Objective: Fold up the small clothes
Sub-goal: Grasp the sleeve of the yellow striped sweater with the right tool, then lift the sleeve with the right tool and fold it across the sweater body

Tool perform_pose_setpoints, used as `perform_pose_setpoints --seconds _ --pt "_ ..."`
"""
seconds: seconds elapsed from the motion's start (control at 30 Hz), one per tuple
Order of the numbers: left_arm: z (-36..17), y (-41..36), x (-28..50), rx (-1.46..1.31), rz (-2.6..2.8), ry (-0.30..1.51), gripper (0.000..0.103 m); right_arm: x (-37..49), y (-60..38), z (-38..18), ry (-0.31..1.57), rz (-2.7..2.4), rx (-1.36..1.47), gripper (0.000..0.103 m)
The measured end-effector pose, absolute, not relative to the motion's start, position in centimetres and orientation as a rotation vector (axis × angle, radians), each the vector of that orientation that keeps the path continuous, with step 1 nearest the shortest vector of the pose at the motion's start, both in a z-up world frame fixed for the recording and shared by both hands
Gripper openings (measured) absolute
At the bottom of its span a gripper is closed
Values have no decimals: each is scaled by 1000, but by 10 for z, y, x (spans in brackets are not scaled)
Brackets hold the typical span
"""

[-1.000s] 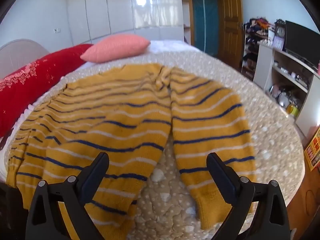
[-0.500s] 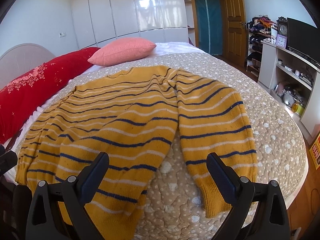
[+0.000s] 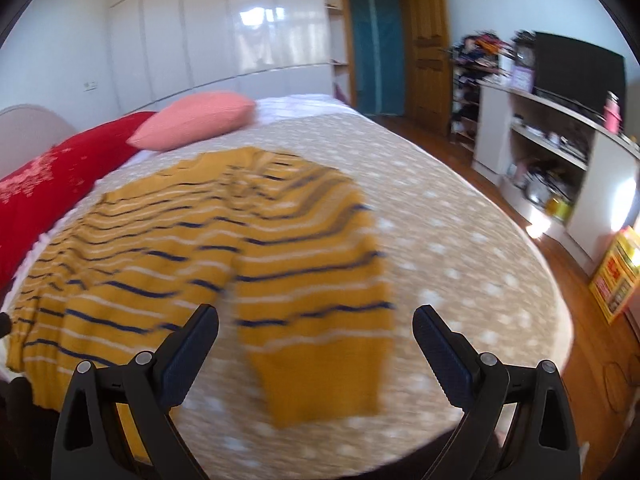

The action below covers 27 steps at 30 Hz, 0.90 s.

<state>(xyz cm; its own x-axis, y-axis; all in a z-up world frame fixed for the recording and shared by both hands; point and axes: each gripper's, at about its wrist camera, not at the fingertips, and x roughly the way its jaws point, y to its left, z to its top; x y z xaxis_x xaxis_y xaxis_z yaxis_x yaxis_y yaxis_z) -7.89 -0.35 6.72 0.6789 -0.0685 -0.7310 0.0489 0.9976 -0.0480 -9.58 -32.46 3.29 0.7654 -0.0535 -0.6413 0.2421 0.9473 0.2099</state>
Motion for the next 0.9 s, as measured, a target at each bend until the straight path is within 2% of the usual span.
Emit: perform_pose_setpoints --seconds 0.23,0.33,0.37,0.4,0.43,0.47,0.5,0.6,0.73,0.77,0.8,0.9 --pt "66 -17 -80 13 -90 823 103 -93 -338 3 757 -154 319 97" --pt "65 -19 -82 30 -90 818 103 -89 -326 -7 798 -133 283 90" --pt "65 -19 -82 30 -88 818 103 -90 -323 -7 795 -127 260 79" --pt "64 -19 -82 26 -86 822 103 -90 -320 -5 793 -112 245 61" --pt "64 -19 -81 21 -88 825 103 -88 -321 -1 792 -87 247 52" --pt "63 -19 -80 18 -90 828 103 -84 -325 4 798 -45 279 26" --pt "63 -20 -80 18 -93 830 103 -79 -333 12 803 12 339 15" --pt "63 -22 -81 29 -96 823 103 -76 -365 41 719 55 459 15" --pt "65 -19 -82 17 -94 815 103 -80 -439 75 560 -145 592 17" --pt "65 -19 -82 10 -93 814 103 -84 -454 75 546 -247 593 23" --pt "65 -18 -81 4 -93 815 103 -86 -468 73 556 -364 585 36" --pt "63 -16 -79 1 -90 824 103 -102 -495 63 570 -469 645 42"
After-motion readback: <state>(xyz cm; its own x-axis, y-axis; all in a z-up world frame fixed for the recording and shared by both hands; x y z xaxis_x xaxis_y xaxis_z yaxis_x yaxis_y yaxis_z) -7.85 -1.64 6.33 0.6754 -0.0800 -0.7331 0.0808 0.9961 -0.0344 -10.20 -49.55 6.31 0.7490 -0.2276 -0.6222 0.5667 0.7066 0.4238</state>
